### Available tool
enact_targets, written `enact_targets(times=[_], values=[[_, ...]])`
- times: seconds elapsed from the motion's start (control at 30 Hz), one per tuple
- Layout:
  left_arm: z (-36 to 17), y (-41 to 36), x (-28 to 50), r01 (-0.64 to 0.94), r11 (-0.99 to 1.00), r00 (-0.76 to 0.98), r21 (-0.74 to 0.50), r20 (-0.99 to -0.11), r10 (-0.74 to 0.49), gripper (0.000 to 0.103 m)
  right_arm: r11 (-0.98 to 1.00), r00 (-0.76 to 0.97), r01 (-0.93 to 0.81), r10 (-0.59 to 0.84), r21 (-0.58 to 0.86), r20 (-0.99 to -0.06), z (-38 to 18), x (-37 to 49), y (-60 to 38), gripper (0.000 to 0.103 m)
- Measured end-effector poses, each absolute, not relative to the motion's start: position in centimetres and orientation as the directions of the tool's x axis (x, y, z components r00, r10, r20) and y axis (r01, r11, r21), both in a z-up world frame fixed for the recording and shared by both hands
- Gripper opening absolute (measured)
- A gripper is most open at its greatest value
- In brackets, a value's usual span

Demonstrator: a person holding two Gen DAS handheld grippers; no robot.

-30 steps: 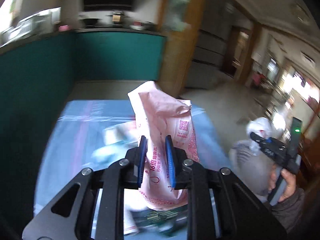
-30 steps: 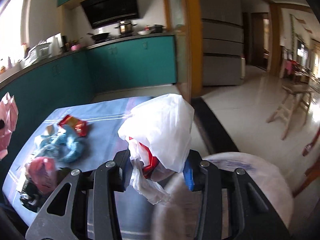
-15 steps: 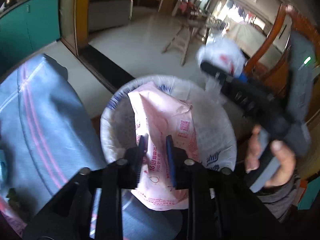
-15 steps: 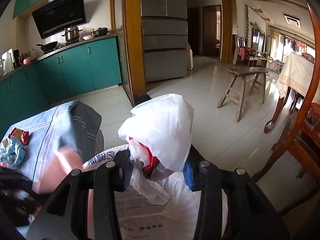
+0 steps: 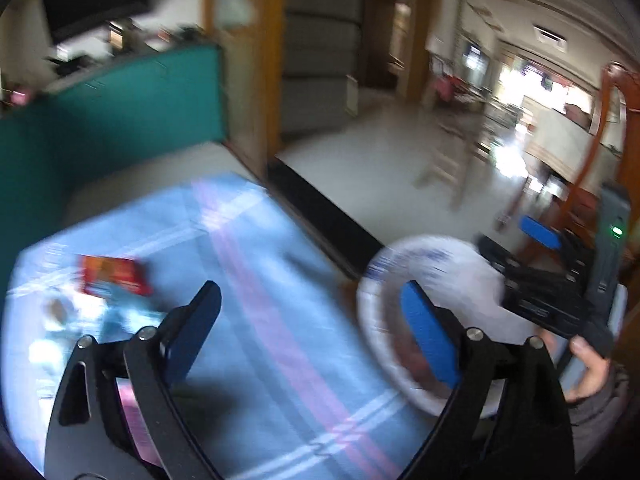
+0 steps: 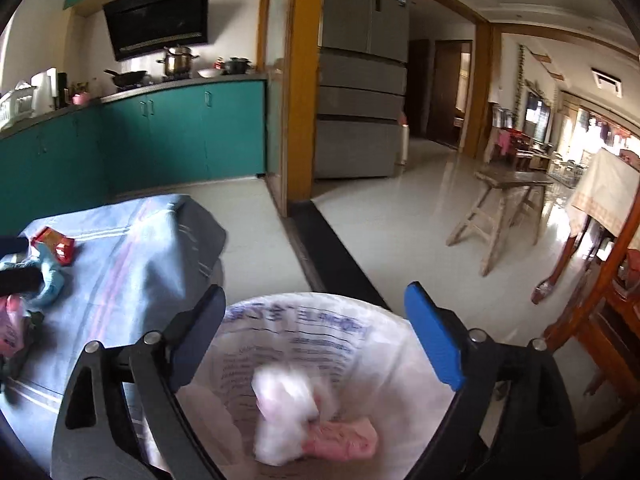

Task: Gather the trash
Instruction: 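Carry the pink bag over the bin and open the left gripper while the right gripper drops the white bag, then move both grippers back over the trash on the table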

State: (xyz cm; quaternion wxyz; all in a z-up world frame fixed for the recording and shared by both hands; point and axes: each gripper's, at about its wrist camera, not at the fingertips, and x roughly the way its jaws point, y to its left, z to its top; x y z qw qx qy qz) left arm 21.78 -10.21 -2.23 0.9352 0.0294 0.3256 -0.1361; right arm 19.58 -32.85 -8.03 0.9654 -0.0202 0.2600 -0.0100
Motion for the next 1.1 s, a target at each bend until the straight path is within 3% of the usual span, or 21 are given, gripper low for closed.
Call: enact_targets(times=[0.13,0.43,0.7,1.1], values=[[-1.5,-5.0,20.8,0.141,0.99,0.815,-0.023,-0.565,-0.13,0.095,0.997,0.875,-0.079,0.064,-0.011,-0.479,-7.7,19.4,-30.3,0.089],[-1.1,3.9,18.9,-0.074,0.994,0.827,-0.085,-0.562,0.014,0.099,0.955,0.835,-0.294,0.27,0.026,-0.479,-7.2,19.4,-22.4,0.092],[-1.7,9.5,18.0,-0.172,0.954,0.795,-0.245,-0.607,-0.013,0.1,0.909,0.772,-0.415,0.325,-0.046,-0.546,-8.7,19.0,-17.5,0.092],[-2.9,10.7,17.5,-0.229,0.951,0.766,-0.208,-0.642,0.044,0.1,0.852,0.695,-0.523,0.428,0.002,-0.579,-8.9,18.3,-14.6,0.092]])
